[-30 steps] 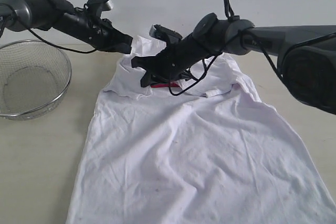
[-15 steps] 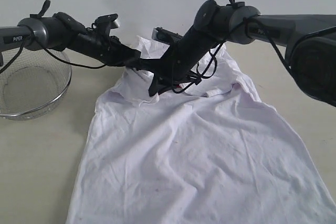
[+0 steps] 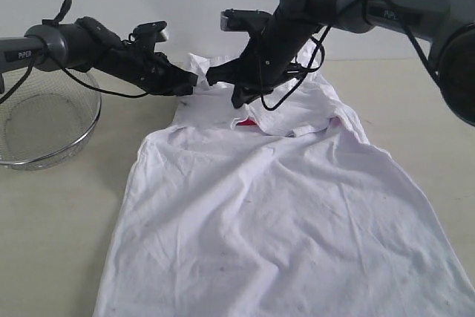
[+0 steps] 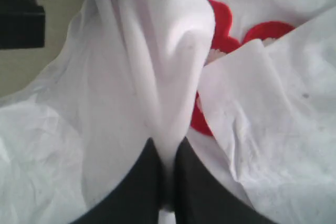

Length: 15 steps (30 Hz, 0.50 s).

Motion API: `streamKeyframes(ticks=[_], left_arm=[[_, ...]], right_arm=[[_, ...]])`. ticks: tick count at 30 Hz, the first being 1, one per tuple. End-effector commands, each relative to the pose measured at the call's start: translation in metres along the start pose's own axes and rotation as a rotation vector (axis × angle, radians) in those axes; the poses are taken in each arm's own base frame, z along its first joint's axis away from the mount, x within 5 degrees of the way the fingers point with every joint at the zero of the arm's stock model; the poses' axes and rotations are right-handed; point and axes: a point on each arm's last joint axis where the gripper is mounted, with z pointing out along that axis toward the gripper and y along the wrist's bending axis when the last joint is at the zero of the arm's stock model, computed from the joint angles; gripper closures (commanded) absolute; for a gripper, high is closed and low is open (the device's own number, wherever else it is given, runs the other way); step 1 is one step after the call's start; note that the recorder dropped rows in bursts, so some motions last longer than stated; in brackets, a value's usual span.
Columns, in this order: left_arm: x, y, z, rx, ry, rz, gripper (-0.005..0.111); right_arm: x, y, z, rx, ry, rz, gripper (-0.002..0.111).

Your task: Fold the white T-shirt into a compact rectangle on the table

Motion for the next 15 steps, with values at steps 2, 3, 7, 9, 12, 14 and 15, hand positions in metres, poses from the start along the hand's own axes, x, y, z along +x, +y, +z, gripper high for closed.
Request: streamKeyframes(ticks=[2, 3, 7, 9, 12, 14, 15], left_arm=[[-0.001, 0.0, 0.0, -0.01, -0.001, 0.008, 0.102], [-0.001, 0.0, 0.0, -0.01, -0.001, 0.008, 0.102], [-0.001, 0.0, 0.0, -0.008, 0.001, 0.008, 0.102], [-0.001, 0.001, -0.001, -0.013, 0.001, 0.01, 0.102], [0.0, 0.006, -0.003, -0.018, 0.001, -0.004, 0.102], [0.0, 0.01, -0.005, -0.019, 0.004, -0.013, 0.102], [0.001, 0.011, -0.007, -0.012, 0.01, -0.015, 0.102]], right_arm=[[0.004, 0.009, 0.001, -0.107, 0.041, 0.003, 0.09], [0.005, 0.011, 0.005, -0.14, 0.045, -0.014, 0.084], [0.004, 0.013, 0.005, -0.164, 0.028, -0.055, 0.052], [0.003, 0.012, 0.005, -0.151, 0.024, -0.065, 0.035], [0.003, 0.009, 0.0, -0.108, 0.029, -0.086, 0.022], [0.002, 0.005, -0.004, -0.047, 0.032, -0.108, 0.022], [0.0, 0.002, -0.006, -0.019, 0.019, -0.126, 0.022]])
